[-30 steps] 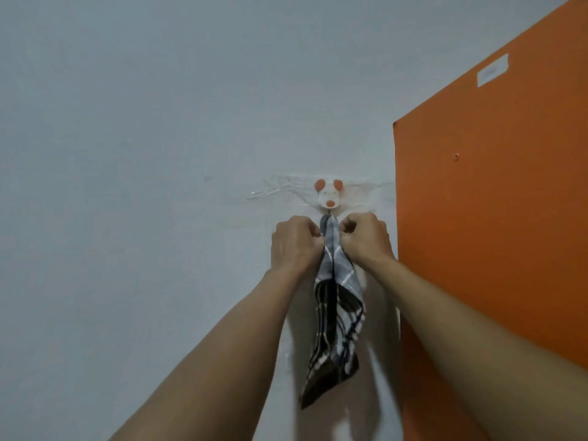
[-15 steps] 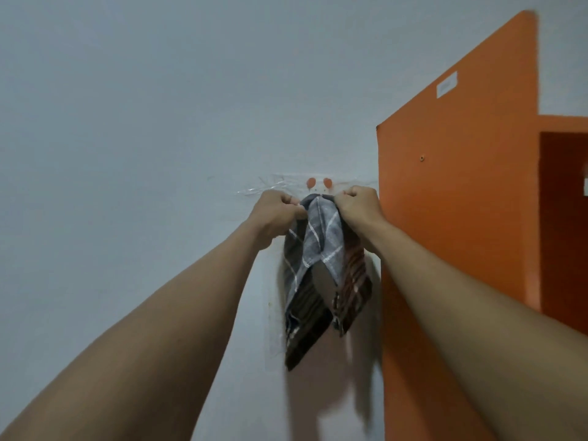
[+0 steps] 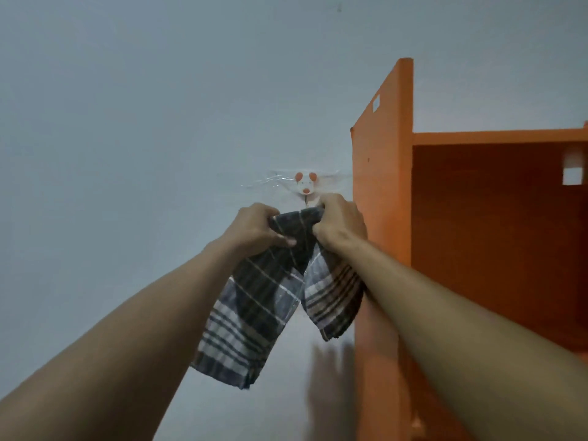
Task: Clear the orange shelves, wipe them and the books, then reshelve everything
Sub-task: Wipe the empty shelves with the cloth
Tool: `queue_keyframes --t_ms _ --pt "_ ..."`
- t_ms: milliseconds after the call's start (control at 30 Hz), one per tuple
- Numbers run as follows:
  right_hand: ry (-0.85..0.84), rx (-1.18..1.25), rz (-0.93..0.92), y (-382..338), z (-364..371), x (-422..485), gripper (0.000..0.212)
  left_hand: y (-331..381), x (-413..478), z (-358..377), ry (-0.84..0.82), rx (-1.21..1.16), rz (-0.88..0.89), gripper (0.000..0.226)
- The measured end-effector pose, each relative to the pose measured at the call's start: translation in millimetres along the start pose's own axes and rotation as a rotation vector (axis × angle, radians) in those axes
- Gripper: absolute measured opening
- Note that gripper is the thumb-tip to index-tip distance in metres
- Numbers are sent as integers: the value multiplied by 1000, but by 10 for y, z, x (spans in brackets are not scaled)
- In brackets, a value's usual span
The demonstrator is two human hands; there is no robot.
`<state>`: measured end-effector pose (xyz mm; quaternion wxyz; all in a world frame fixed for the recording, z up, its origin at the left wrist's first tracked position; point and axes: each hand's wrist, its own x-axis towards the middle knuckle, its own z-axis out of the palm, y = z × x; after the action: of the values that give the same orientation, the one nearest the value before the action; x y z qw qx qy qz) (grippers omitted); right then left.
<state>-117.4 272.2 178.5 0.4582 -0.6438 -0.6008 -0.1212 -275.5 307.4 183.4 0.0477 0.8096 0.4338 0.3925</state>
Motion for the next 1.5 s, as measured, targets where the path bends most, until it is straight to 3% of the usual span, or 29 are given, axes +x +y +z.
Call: queue_keyframes --t_ms 67,233,433,600,667,733,800,833,933,1033,1133,1233,1367,1433,1500 --pt "-27 22 -16 -9 -112 -174 26 108 -197 30 84 14 -51 14" --pt "-90 4 -139 -49 -399 -667 23 516 -566 55 204 -125 -284 20" --pt "-139 -20 -194 -64 -823 -1308 29 1178 -947 -82 223 -535 -503 9" --pt "-525 393 -139 -54 -1279 -1886 27 1590 -1479 -206 226 -751 -556 20" --pt "-517 502 -102 -9 -1472 -2118 15 1758 -1720 -255 231 -829 -582 26" --pt "-399 572 -11 101 -1615 -2290 14 1930 -1965 -281 206 -856 -599 30" --pt "-264 581 93 246 -1770 -2421 12 2124 -2186 -294 146 -878 -600 34" --pt "-236 573 140 313 -1881 -2482 21 2221 -2289 -292 114 -897 -590 36" --pt "-303 679 265 506 -2266 -2633 56 2510 -2518 -247 44 -974 -535 43" --pt "-454 785 342 702 -2585 -2757 69 2799 -2615 -178 -16 -1112 -519 47" --pt "-498 769 402 966 -2837 -2872 83 3101 -2623 -63 -52 -1199 -509 45" --pt "-509 825 420 1259 -3177 -2912 41 3384 -2568 104 -83 -1184 -483 38" --pt "-428 883 424 1621 -3592 -2874 15 3785 -2514 396 -205 -1173 -285 30" --pt "-296 857 382 1824 -3780 -2823 20 3968 -2542 567 -380 -1238 -190 32" --pt "-232 1002 389 1981 -3947 -2788 24 4074 -2581 693 -629 -1230 -91 50"
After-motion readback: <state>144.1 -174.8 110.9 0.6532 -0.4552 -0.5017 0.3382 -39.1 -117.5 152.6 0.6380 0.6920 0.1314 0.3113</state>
